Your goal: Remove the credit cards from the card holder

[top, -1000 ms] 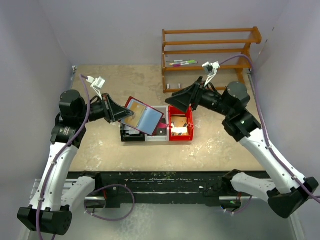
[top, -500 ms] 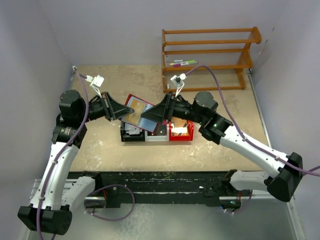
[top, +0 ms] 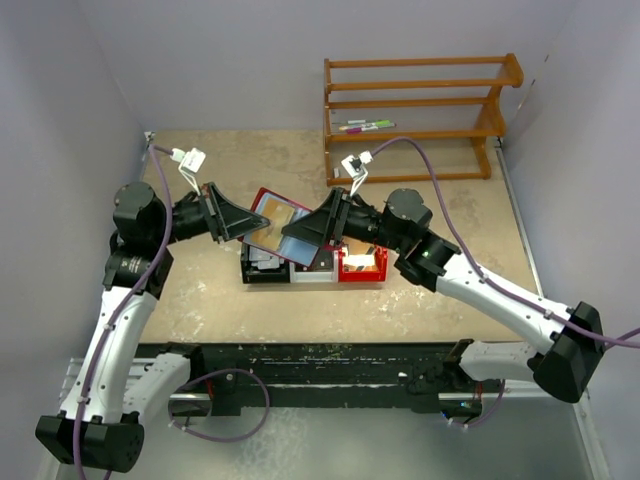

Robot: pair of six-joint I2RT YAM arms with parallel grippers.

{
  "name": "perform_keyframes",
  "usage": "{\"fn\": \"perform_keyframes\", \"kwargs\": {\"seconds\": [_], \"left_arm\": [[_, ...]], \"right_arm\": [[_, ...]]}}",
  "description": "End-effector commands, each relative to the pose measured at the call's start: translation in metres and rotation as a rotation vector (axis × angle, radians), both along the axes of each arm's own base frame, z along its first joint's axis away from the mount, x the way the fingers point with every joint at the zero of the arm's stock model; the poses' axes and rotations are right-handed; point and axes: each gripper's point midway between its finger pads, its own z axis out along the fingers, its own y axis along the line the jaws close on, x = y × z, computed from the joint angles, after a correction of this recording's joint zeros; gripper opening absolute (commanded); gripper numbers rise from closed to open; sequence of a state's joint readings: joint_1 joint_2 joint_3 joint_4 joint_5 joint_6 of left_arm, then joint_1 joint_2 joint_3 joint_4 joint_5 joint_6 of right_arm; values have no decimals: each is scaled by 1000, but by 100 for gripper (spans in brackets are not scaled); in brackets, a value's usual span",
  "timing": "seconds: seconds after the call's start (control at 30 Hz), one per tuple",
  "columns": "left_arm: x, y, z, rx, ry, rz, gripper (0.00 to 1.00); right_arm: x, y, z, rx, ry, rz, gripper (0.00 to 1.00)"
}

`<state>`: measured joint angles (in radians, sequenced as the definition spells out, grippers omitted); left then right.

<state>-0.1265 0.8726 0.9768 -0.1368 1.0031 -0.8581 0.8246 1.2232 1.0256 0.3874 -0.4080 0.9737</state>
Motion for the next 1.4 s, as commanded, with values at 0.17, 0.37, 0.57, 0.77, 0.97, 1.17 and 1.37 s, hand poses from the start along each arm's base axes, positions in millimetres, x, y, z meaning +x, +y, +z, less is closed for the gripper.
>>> {"fn": "perform_keyframes", "kwargs": {"seconds": [0.17,0.37,0.57,0.77,0.97,1.17,1.37], "left_arm": [[-20,-2,28,-44,-82,-48,0],[-16,-2,21,-34,-67,-38,1],[-22,-3,14,-29,-74,-71,8],[-31,-6,9,-51,-33,-136,15],[-38,-6,9,-74,-10,-152,17],[-38,-6,13,-85,-3,-138,4],[-37,-5,13,-90,5,-114,2]], "right_arm": [[-5,6,32,152,-25,52,39],[-16,10,32,227,-12,128,24],[-21,9,29,266,-10,157,7],[-27,5,28,282,-16,172,1],[-25,4,27,294,-16,159,5],[-19,0,25,317,12,104,22],[-15,4,28,334,22,69,29]]}}
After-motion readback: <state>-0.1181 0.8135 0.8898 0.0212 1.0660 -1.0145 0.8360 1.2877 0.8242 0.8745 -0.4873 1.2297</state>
